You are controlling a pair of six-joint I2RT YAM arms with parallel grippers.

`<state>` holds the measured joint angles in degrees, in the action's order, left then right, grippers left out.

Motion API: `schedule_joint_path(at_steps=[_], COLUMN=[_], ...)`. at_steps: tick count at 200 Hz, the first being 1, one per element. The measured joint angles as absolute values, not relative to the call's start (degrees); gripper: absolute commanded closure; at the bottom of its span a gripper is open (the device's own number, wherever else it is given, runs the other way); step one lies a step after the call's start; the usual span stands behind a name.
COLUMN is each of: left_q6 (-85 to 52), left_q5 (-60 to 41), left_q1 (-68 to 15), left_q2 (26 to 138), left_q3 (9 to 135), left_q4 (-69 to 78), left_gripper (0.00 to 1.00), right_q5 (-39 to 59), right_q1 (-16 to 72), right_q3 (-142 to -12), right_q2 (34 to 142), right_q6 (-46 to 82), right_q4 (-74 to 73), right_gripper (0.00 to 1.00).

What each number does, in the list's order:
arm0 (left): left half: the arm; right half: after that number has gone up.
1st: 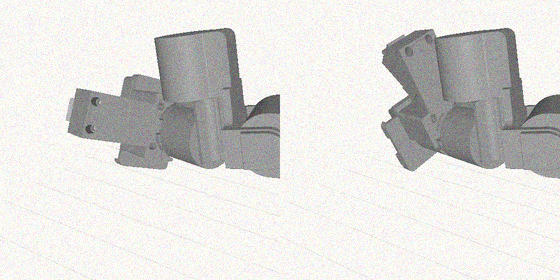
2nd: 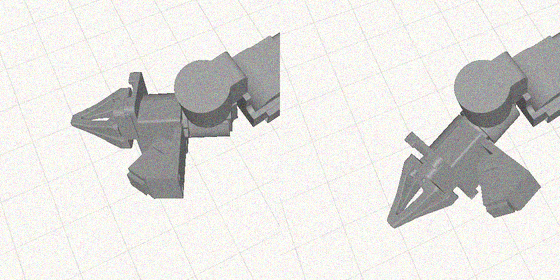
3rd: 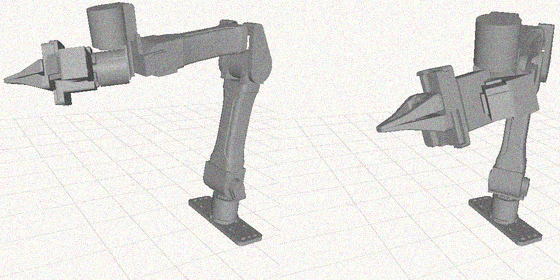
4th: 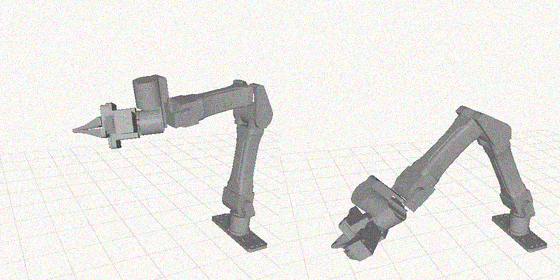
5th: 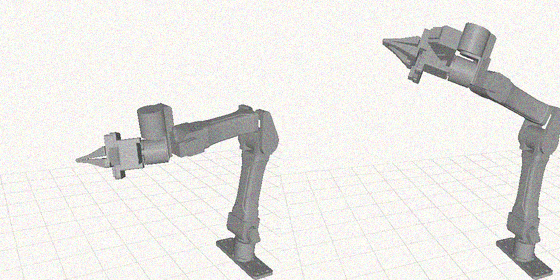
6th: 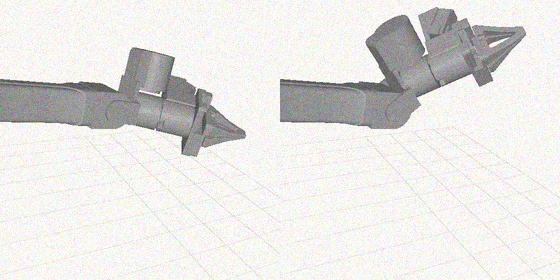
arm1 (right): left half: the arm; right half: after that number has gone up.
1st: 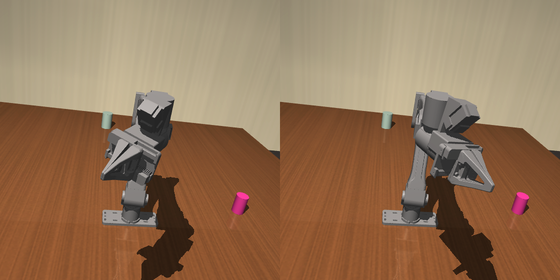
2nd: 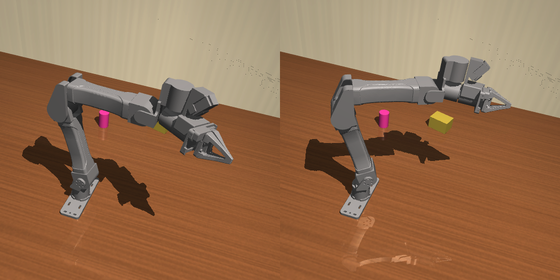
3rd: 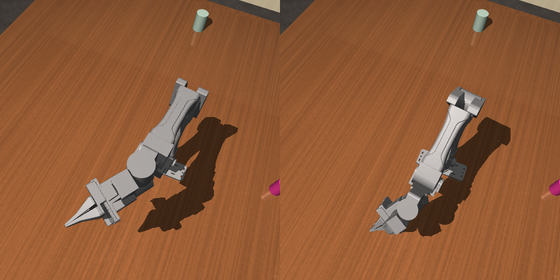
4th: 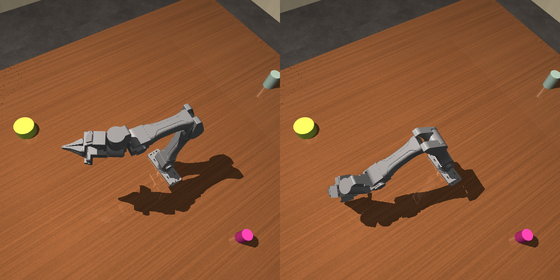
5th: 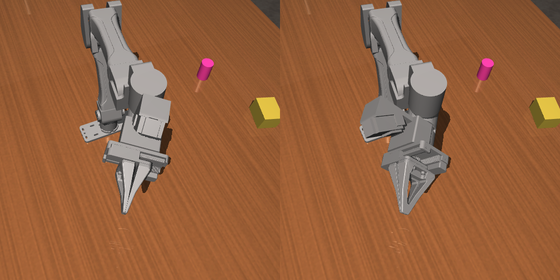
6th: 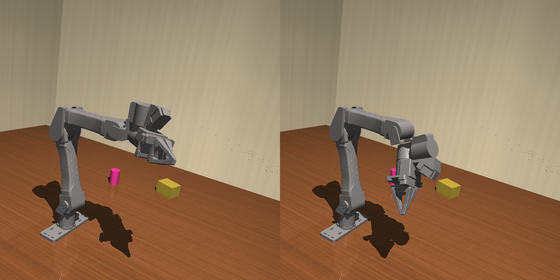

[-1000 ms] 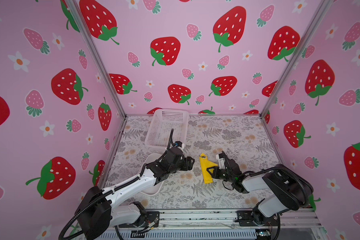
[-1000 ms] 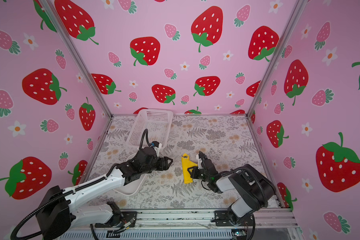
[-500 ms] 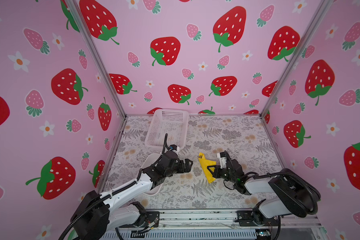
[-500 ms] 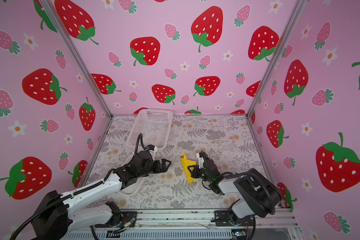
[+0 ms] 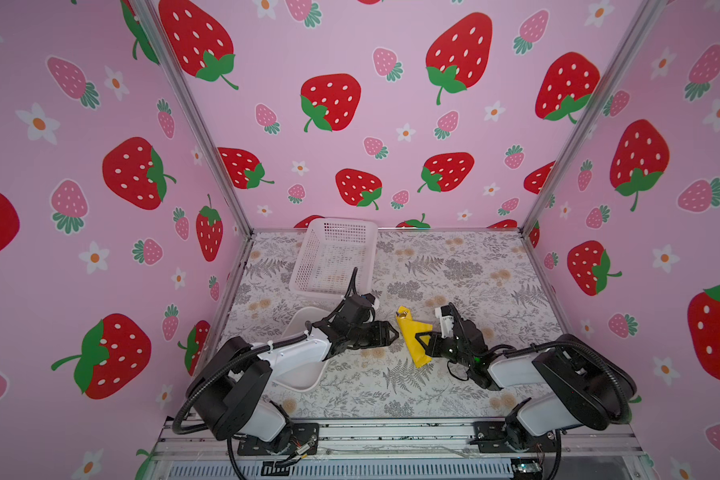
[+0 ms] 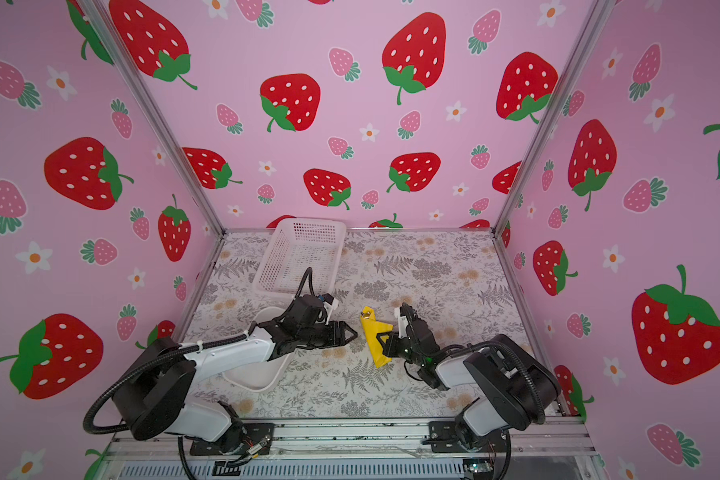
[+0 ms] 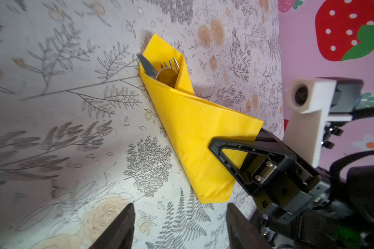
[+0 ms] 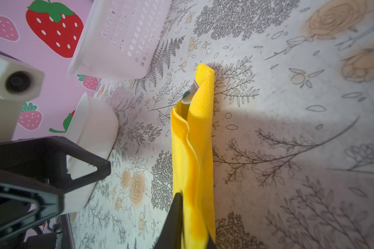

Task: Place the utensils on the paper napkin and roll it up

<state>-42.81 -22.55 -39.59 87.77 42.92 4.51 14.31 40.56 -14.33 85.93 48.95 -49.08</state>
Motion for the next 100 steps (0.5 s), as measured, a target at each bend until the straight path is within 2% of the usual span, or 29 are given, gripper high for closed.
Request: schedule_joint_path(at_steps=[27, 100], left_q6=[-43.44, -43.31], left_q5=[-26.02, -28.53], left_q1=[-39.92, -42.13], left_q2=[94.21, 102.24], left_q3=[47.03, 55.66], left_q4=[4.67, 3.81], left_gripper=[0.58, 0.74], right_q5=[14.00, 13.96], right_q1=[39.90, 38.22], right_q3=[-14.00, -12.14], right_q2=[85.93, 86.52], right_q6=[49.69, 51.05], right_q4=[-49.01, -49.04], right_gripper=[0.90, 0.90])
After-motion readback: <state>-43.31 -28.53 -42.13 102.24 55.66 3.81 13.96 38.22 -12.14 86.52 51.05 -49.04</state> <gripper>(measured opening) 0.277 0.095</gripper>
